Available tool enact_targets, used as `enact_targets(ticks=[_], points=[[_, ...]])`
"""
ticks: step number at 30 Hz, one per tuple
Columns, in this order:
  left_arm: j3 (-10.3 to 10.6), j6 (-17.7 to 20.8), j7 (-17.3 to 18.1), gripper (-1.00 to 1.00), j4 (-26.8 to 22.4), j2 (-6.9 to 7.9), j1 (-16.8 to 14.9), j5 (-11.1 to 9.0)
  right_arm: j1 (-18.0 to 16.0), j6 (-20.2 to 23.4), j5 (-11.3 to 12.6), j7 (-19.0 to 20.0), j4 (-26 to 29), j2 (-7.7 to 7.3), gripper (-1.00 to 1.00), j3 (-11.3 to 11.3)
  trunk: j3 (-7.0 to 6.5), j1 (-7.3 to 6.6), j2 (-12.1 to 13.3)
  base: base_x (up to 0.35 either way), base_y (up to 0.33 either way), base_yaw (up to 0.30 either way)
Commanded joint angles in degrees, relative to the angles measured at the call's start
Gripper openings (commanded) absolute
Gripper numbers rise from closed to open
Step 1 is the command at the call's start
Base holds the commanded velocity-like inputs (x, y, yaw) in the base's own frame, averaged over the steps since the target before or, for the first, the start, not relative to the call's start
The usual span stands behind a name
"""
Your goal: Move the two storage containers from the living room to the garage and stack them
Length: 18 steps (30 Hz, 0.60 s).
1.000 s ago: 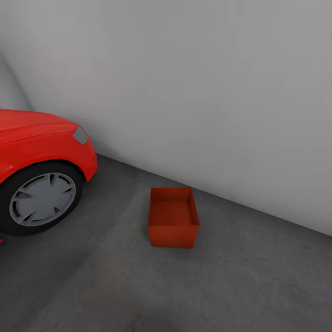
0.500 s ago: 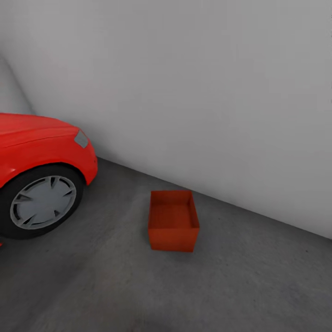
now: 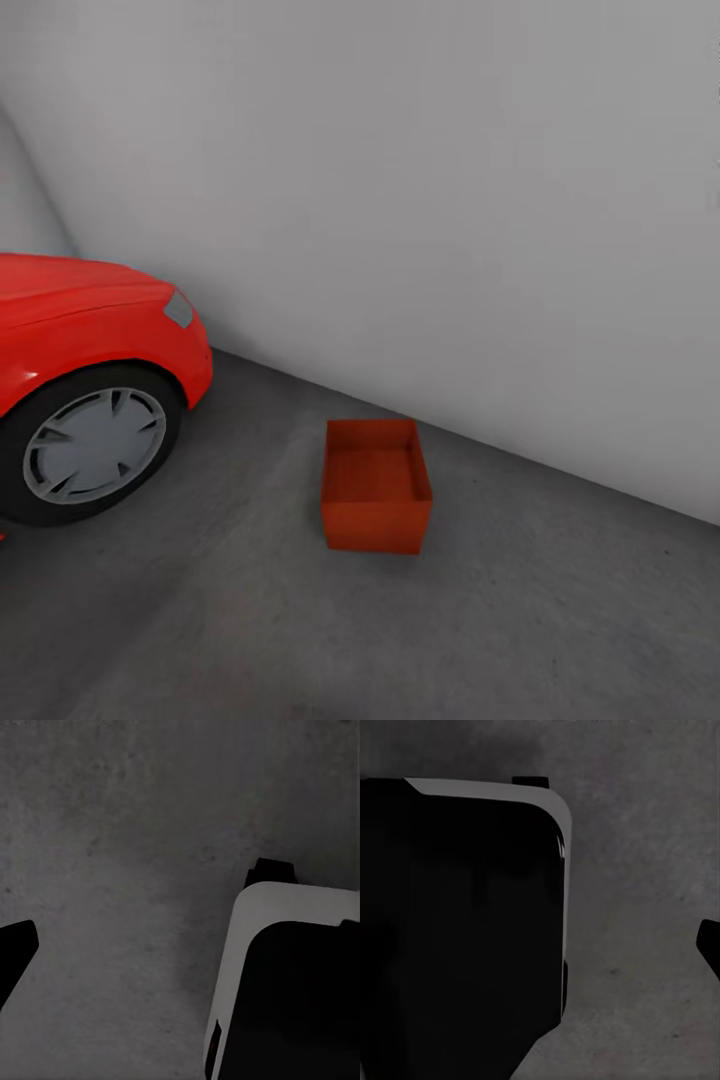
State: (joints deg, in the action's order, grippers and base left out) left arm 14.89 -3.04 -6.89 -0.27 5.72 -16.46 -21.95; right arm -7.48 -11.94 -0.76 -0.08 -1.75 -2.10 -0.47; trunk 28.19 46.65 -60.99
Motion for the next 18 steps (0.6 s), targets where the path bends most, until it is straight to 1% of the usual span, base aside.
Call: enact_targets(ticks=[1,18], points=[[0.5,-0.1,-0.1,1.00,0.0,0.00,0.0,-0.5,-0.1,-0.4,-0.1,0.0,-0.2,-0.01,1.00,-0.1,-0.05,0.00,0.0,0.000,0.000,0.000],[0.5,-0.1,-0.1,1.00,0.0,0.00,0.0,-0.5,-0.1,-0.5,-0.1,0.0,-0.2,-0.08,1.00,-0.1,-1.61,0.00,0.0,0.000,0.000,0.000]])
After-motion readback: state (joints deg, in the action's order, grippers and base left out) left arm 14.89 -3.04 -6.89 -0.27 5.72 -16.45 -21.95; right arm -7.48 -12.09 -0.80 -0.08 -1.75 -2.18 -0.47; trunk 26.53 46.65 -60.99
